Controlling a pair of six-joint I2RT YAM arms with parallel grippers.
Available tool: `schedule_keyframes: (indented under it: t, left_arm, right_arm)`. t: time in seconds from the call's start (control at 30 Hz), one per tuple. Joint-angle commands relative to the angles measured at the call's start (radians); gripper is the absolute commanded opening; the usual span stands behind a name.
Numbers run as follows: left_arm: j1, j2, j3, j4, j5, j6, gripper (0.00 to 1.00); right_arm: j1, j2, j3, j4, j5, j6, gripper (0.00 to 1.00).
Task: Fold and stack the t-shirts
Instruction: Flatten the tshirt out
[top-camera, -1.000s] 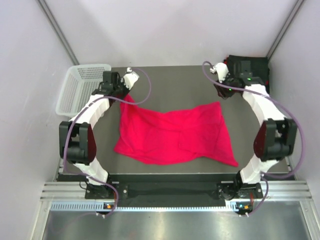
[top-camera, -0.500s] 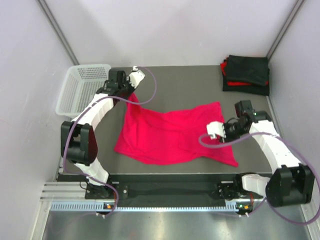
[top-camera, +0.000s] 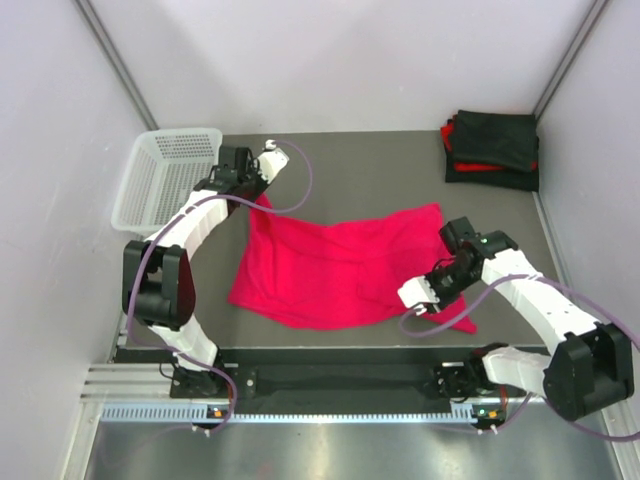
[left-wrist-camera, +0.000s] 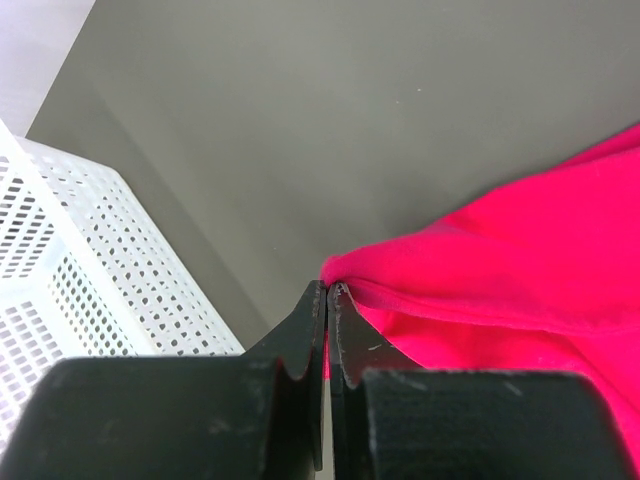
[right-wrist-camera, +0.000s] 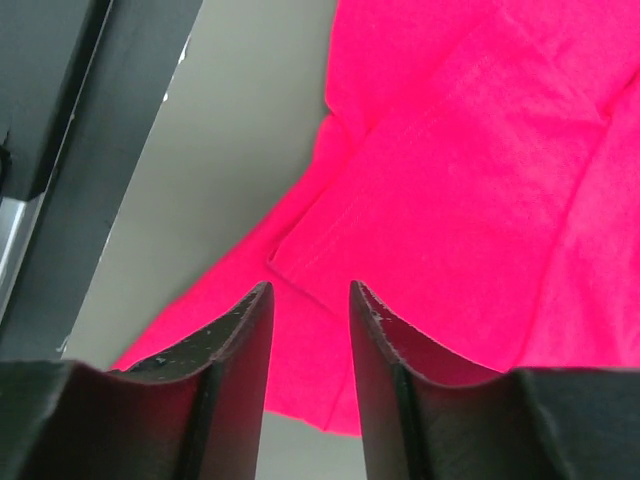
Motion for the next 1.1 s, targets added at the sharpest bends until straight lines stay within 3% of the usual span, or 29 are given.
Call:
schedule_keyframes:
  t: [0.0, 0.9, 1.0, 1.07]
  left_arm:
    - [0.001, 0.0, -0.011, 0.02, -0.002, 0.005, 0.0]
    - [0.001, 0.025, 0.009, 0.04, -0.042, 0.01, 0.0]
    - [0.001, 0.036, 0.019, 0.039, -0.035, 0.01, 0.0]
    - [0.001, 0.042, 0.026, 0.04, -0.037, 0.008, 0.0]
  right_arm:
    - [0.038, 0.014, -0.018, 0.029, -0.032, 0.033, 0.35]
    - [0.072, 0.11, -0.085, 0.138, 0.064, 0.078, 0.38]
    - [0.073, 0.109, -0.086, 0.141, 0.068, 0.085, 0.35]
    - [0.072, 0.109, -0.081, 0.147, 0.068, 0.094, 0.27]
